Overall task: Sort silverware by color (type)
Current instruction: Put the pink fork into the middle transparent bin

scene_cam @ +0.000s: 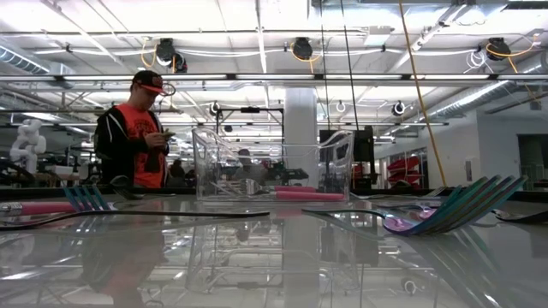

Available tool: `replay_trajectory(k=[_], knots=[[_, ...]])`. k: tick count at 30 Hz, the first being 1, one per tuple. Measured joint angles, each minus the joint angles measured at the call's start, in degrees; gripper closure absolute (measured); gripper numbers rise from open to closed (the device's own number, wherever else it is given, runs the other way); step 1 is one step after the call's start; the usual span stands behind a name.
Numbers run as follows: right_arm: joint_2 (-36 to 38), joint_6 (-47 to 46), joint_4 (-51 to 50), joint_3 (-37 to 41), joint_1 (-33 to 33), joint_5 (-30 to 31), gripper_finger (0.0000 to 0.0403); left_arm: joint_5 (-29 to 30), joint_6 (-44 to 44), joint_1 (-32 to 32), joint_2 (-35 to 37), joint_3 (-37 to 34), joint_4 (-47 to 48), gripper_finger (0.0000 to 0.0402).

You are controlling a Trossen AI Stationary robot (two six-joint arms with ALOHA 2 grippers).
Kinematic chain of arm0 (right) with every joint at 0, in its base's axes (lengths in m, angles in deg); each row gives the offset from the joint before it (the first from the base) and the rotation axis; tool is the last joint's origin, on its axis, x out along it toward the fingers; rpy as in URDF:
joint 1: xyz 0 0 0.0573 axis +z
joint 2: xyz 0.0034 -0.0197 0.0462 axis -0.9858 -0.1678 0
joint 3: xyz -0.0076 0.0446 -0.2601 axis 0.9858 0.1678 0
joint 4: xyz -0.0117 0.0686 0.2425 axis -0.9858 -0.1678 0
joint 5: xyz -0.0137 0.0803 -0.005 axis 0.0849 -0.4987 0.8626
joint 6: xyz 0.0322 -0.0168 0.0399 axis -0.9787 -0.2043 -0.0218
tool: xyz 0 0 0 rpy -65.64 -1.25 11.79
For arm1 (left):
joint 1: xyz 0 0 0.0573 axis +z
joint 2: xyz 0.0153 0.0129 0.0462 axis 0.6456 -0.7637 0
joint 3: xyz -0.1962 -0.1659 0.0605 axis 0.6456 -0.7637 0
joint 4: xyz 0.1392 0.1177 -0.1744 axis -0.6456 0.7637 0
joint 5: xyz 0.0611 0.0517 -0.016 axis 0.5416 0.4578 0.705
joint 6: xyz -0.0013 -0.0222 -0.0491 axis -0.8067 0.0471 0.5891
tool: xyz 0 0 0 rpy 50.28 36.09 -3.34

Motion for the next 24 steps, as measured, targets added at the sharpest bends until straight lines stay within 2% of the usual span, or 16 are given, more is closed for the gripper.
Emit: replay_trajectory(k=[10,17,24], knots=[[8.0,-3.5,-4.4,0.0,2.4,0.0,0.0202,-2.0,0.0,4.2,-6.6,6.8,2.2,0.0212],[13.7,-9.6,-8.5,0.0,3.6,1.8,0.0202,-3.1,-0.9,7.0,-9.9,12.1,9.8,0.0212],[17.0,-11.9,-9.1,0.0,3.9,3.3,0.0202,-7.5,7.0,8.3,-11.1,13.2,19.5,0.0212]])
